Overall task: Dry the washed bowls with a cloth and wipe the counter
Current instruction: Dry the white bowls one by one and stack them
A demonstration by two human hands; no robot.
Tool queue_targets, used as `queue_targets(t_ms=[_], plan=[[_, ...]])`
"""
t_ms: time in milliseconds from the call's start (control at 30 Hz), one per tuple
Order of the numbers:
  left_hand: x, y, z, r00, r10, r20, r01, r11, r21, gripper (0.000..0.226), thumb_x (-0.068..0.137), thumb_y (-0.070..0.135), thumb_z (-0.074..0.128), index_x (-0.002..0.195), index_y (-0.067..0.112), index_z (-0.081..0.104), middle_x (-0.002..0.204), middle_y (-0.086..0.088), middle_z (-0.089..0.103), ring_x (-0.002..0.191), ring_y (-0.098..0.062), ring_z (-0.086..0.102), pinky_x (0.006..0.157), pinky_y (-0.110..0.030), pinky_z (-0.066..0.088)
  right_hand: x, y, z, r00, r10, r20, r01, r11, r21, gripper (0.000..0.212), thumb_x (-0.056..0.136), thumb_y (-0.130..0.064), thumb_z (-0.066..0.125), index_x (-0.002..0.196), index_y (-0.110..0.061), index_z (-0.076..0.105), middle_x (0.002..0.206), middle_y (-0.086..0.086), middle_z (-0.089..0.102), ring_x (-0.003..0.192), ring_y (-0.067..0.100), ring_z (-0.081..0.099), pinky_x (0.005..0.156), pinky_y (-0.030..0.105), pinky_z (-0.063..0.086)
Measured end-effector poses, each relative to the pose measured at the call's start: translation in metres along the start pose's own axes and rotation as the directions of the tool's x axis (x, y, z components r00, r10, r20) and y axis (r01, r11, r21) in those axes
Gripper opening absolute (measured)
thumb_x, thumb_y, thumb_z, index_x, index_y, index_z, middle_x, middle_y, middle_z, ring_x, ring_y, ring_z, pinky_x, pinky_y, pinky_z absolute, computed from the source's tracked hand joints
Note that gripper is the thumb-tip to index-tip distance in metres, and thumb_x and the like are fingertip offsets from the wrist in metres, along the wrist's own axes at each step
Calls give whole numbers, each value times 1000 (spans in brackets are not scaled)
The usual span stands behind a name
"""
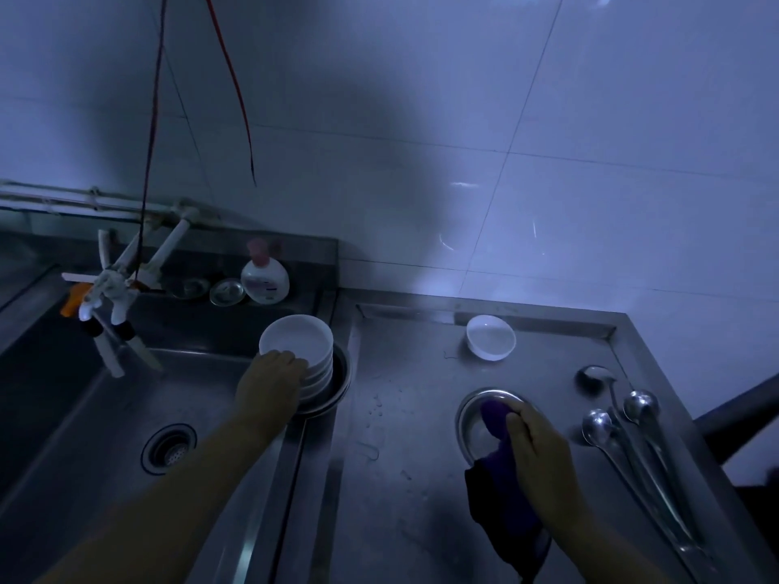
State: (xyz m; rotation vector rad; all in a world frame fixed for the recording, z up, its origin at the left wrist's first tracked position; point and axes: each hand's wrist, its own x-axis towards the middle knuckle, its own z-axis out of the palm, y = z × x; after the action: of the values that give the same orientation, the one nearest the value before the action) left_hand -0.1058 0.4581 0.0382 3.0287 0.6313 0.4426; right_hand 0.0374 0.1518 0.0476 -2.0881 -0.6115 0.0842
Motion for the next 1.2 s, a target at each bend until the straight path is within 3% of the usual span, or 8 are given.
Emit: queue_targets(t_ms=[200, 333, 533, 733, 867, 1000, 1100, 1200], plan=[[14, 39, 5, 988, 55, -147, -67, 995, -77, 30, 77, 16, 50, 98, 2, 68, 85, -12, 68, 77, -30, 64, 72, -40, 51, 7, 15, -15, 999, 50, -11, -49, 998, 24, 23, 97, -2, 45, 100, -18, 62, 91, -1, 64, 83, 5, 59, 73, 9, 41], [42, 100, 18, 984, 91, -153, -119, 975, -187, 33, 68, 3, 72, 101, 2, 67, 85, -12, 67, 76, -30, 62, 68, -36, 50, 18, 34, -33, 997, 68, -45, -67, 997, 34, 26, 97, -2, 46, 98, -23, 61, 91, -3, 65, 86, 1, 58, 73, 8, 41], [96, 196, 77, 985, -69, 158, 132, 892, -432, 35, 85, 16, 57, 120, 11, 60, 113, -10, 64, 103, -28, 57, 90, -36, 44, 44, 71, -67, 993, 93, -78, -89, 994, 59, 32, 96, -1, 48, 97, -30, 60, 93, -18, 63, 88, -8, 57, 75, 0, 37], [163, 266, 145, 802, -238, 549, 508, 754, -416, 28, 94, 23, 48, 104, 2, 60, 112, -20, 62, 104, -33, 57, 85, -34, 42, 82, 122, -98, 991, 122, -57, -114, 986, 120, 30, 95, -1, 50, 100, -26, 65, 96, -13, 67, 88, -6, 59, 78, 5, 41], [199, 297, 182, 741, -277, 611, 575, 732, -366, 37, 98, 21, 38, 127, 0, 50, 126, -21, 55, 116, -32, 53, 91, -34, 41, 102, 154, -113, 987, 158, -17, -154, 976, 157, 27, 93, -2, 53, 101, -25, 66, 97, -10, 68, 88, -2, 61, 78, 9, 43], [227, 316, 212, 535, -485, 692, 845, 287, -452, 50, 94, 26, 51, 127, -11, 44, 123, -28, 55, 109, -40, 56, 88, -37, 48, 112, 178, -123, 987, 158, -1, -156, 976, 152, 35, 91, -1, 57, 98, -34, 63, 97, -12, 67, 89, -7, 59, 78, 8, 43], [237, 322, 230, 432, -520, 737, 865, 8, -501, 51, 94, 22, 51, 131, -9, 39, 121, -29, 56, 107, -42, 57, 92, -49, 49, 114, 192, -128, 986, 166, 1, -164, 974, 156, 38, 89, 0, 58, 98, -36, 64, 96, -10, 69, 89, -6, 60, 77, 7, 43], [240, 321, 223, 412, -479, 775, 905, 117, -409, 43, 97, 31, 46, 127, 0, 48, 126, -18, 58, 116, -31, 54, 95, -31, 41, 112, 198, -132, 984, 178, 20, -179, 971, 159, 37, 89, 0, 58, 96, -36, 66, 94, -8, 70, 86, -4, 62, 74, 7, 43]])
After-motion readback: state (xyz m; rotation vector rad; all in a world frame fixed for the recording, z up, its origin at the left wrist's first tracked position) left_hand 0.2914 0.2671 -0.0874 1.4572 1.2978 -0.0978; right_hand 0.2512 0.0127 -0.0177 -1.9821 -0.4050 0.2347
